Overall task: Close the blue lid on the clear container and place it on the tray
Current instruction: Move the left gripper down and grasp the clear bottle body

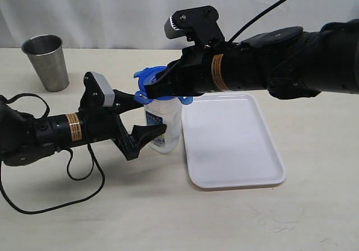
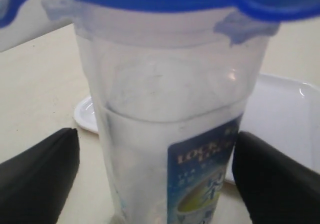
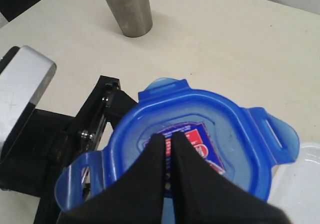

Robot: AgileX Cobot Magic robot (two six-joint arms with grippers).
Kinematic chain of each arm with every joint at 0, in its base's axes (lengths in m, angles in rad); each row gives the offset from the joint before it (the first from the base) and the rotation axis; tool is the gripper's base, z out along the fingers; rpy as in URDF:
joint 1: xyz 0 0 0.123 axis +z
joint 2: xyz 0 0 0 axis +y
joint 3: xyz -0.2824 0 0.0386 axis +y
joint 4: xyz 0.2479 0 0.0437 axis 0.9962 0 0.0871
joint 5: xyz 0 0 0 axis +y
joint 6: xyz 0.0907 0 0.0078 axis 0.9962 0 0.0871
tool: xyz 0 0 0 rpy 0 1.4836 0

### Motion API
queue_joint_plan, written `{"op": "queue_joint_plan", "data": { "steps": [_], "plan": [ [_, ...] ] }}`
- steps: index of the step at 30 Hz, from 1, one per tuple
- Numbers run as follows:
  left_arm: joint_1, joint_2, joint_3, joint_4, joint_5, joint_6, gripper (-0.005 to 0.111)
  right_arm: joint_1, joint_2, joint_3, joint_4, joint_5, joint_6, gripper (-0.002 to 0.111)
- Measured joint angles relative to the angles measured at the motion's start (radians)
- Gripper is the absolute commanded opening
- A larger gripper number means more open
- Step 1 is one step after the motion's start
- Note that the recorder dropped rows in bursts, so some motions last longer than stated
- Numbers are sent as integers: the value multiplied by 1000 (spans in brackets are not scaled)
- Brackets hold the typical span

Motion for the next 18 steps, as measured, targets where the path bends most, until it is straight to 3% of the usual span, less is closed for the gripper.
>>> {"op": "queue_joint_plan", "data": {
  "steps": [18],
  "plan": [
    [-25,76,-90,26,-18,48,84,0,0,0,0,-1,0,5]
  ]
}}
